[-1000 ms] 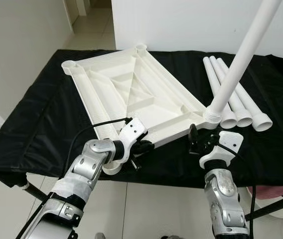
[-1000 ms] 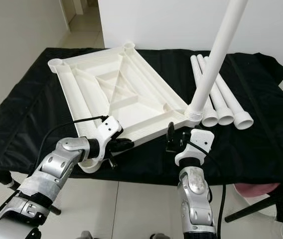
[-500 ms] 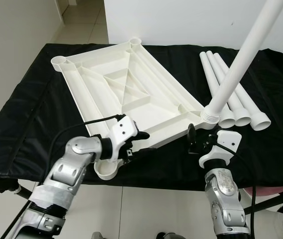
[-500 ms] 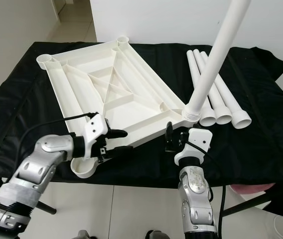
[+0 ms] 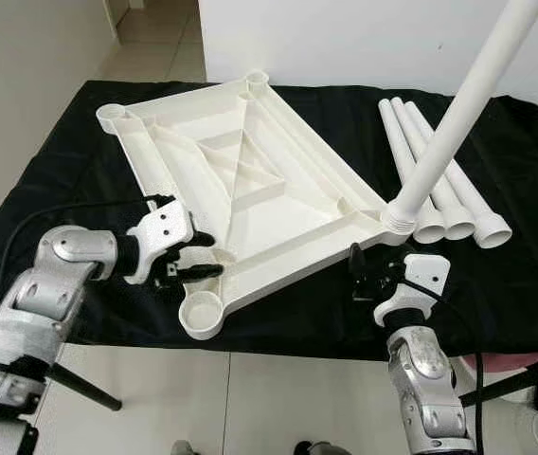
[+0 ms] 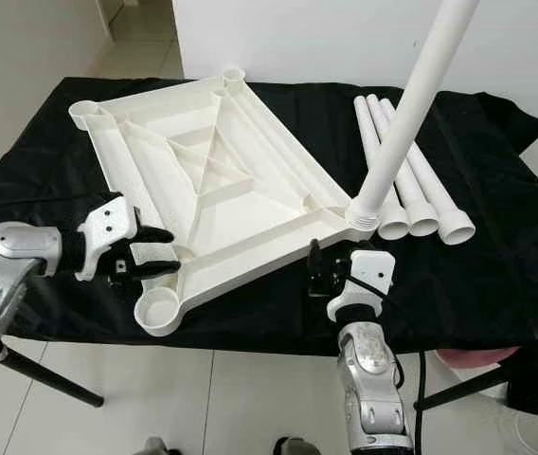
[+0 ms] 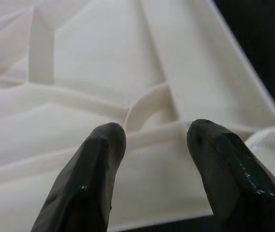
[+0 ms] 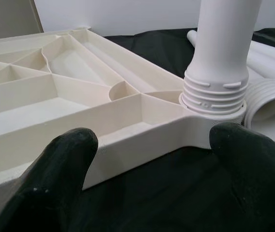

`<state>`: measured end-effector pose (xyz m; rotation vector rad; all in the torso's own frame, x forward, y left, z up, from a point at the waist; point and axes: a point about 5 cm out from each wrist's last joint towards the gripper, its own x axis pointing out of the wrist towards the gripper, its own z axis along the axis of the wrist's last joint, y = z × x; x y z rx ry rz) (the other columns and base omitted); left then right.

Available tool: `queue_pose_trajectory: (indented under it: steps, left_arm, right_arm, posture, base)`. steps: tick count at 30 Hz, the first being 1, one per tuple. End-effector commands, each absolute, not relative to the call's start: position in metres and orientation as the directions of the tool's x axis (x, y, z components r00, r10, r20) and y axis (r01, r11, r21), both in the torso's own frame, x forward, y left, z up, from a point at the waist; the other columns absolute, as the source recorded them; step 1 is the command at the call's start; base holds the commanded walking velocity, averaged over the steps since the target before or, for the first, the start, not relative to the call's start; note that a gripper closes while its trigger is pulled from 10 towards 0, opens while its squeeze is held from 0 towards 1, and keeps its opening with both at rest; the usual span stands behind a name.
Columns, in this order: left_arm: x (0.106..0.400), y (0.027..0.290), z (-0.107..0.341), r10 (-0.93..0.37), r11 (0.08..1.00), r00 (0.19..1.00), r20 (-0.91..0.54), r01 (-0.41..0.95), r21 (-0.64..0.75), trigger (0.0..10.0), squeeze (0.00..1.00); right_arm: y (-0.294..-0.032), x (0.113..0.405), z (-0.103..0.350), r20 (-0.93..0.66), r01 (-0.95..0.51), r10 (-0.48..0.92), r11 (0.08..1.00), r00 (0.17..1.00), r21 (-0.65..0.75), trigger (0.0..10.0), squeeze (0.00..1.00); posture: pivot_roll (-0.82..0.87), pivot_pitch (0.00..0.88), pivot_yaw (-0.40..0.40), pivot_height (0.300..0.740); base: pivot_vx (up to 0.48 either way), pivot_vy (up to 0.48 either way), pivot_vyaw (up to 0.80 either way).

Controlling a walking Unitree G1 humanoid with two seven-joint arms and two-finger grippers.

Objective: Building children table

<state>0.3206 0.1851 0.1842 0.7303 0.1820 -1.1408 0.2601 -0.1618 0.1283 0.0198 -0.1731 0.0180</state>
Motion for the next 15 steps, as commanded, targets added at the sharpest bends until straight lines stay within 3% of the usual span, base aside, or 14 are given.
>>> queue_pose_trajectory:
  steps: [1,15]
  left_arm:
    - [0.325,0.196,0.18,-0.698,0.199,0.466,-0.544,0.856,0.477,10.0,0.0]
    - [0.337,0.227,0.185,-0.584,0.155,0.508,-0.634,0.836,0.526,10.0,0.0]
  right_arm:
    - [-0.161,0.258,0.124,0.154,-0.033,0.031,0.999,0.988,0.009,10.0,0.0]
    - [-0.162,0.26,0.121,0.144,-0.044,0.044,0.999,0.989,-0.004,10.0,0.0]
  posture:
    - [-0.04,0.097,0.007,0.74]
    - [-0.04,0.078,0.005,0.74]
  base:
    - [0.0,0.0,0.0]
    - [0.0,0.0,0.0]
